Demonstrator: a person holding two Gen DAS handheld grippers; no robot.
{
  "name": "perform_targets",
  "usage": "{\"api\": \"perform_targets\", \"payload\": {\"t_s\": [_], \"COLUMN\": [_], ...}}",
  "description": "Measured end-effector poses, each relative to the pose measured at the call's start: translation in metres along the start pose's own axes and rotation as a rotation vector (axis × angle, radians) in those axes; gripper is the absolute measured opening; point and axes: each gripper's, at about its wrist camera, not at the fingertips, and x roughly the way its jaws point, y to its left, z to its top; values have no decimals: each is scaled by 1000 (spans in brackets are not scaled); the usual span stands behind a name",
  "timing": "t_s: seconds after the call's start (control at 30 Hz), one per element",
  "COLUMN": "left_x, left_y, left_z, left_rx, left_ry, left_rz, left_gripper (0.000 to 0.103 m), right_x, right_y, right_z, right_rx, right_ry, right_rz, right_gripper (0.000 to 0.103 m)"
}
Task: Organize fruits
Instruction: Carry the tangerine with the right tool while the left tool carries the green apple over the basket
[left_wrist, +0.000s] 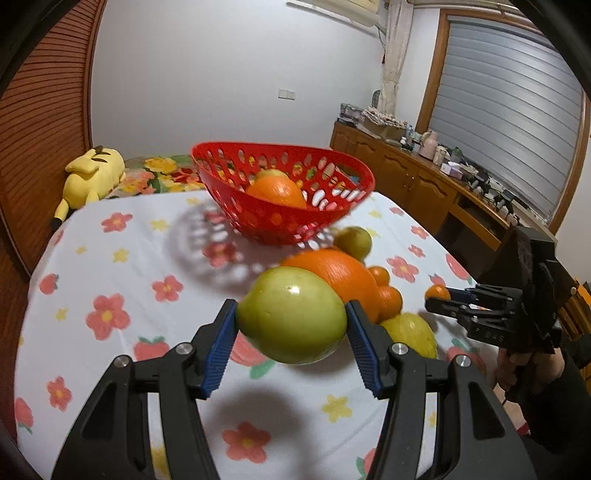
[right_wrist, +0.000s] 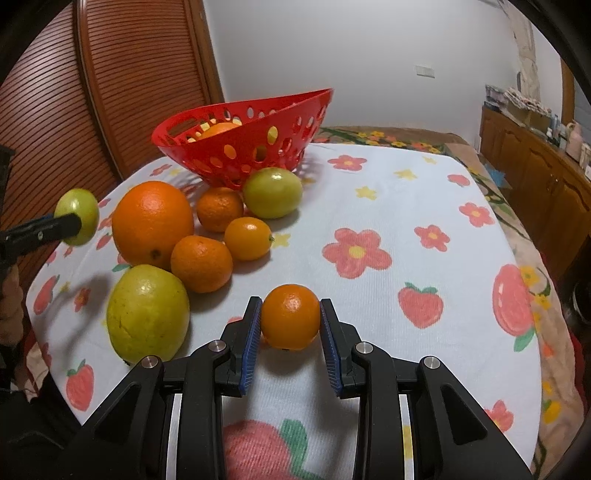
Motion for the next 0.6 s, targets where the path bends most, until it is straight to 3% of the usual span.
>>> {"api": "perform_targets", "payload": {"t_s": [0.6], "left_x": [7], "left_y": [7], "left_z": [52], "left_rx": [50], "left_ry": [-69], "left_rz": [53], "left_gripper": [58], "right_x": [-32], "right_y": [32], "right_z": [79], "right_rx": [-113], "right_ry": [-151], "right_rz": [-2], "right_gripper": [30]}}
